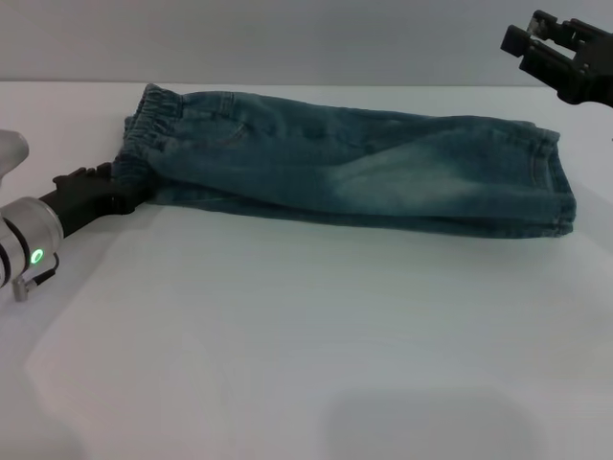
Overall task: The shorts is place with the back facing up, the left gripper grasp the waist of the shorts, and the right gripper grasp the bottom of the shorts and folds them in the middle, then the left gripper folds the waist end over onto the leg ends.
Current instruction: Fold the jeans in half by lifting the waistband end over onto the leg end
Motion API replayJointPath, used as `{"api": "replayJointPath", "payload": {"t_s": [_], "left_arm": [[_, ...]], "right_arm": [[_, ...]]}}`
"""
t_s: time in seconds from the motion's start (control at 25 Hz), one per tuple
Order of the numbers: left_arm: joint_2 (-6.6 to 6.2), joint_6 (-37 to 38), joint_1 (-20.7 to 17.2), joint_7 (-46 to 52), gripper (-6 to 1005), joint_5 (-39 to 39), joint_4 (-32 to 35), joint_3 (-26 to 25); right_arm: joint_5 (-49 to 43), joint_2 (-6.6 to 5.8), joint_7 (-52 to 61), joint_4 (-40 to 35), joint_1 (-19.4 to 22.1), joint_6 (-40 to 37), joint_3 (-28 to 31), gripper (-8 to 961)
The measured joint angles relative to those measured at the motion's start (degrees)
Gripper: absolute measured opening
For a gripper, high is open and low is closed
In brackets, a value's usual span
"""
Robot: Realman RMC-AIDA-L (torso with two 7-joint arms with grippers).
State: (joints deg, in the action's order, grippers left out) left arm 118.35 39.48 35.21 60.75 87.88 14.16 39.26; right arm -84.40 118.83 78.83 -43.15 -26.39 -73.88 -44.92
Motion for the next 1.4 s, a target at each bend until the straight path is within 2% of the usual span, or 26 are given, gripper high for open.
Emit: {"api": "replayJointPath", "payload": {"t_s": [0.2, 0.44, 0.84, 1.4], "left_arm": [[-0.13, 0.08, -0.48, 0.02, 704, 0.00, 0.06, -0.07], [-0.20, 0.05, -0.86, -0.08, 612, 0.01, 0.26, 0.18], [-0.17, 1.16, -1.84, -0.66, 517, 0.01, 0.82, 0.19], [-0.23, 2.89, -2.44, -1.26, 435, 0.02, 1.48, -0.13]], "right_arm": [[0.23, 0.00, 0.00, 0.03, 0.16, 0.01, -0.01, 487], [1.48, 0.04, 0.00, 0.09, 0.65, 0.03, -0.58, 488], [2.40, 0.09, -0.01, 1.72, 0.75, -0.60, -0.60, 487], [3.72, 0.09, -1.72, 4.23, 0.25, -0.65, -0.61, 487]]}}
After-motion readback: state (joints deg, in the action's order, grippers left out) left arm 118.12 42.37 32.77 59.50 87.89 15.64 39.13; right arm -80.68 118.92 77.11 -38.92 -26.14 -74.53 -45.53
